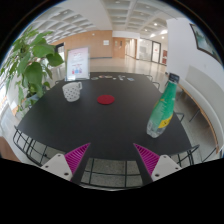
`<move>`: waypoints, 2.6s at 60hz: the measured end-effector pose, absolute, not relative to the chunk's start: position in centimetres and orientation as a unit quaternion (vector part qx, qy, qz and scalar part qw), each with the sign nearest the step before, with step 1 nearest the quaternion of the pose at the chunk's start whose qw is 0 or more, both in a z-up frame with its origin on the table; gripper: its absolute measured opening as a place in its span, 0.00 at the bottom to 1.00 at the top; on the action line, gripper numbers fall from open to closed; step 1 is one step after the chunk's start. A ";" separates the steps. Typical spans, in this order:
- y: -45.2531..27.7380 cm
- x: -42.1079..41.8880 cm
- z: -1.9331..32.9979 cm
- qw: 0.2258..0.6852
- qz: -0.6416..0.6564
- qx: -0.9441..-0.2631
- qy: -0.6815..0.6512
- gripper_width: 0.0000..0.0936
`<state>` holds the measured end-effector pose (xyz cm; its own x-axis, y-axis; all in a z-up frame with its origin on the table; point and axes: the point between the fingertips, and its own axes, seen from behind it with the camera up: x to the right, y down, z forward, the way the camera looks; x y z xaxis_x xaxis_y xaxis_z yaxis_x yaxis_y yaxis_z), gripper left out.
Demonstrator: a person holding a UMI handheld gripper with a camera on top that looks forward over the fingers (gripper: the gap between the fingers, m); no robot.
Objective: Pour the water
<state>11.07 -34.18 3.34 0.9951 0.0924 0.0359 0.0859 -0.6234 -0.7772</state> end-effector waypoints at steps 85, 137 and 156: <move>-13.2 31.2 31.2 0.587 -0.474 -0.656 -0.024 0.45; 1.8 -8.0 26.3 0.407 -0.669 -0.138 -0.606 0.44; -0.9 -0.3 37.9 0.720 -0.298 -0.564 -0.274 0.45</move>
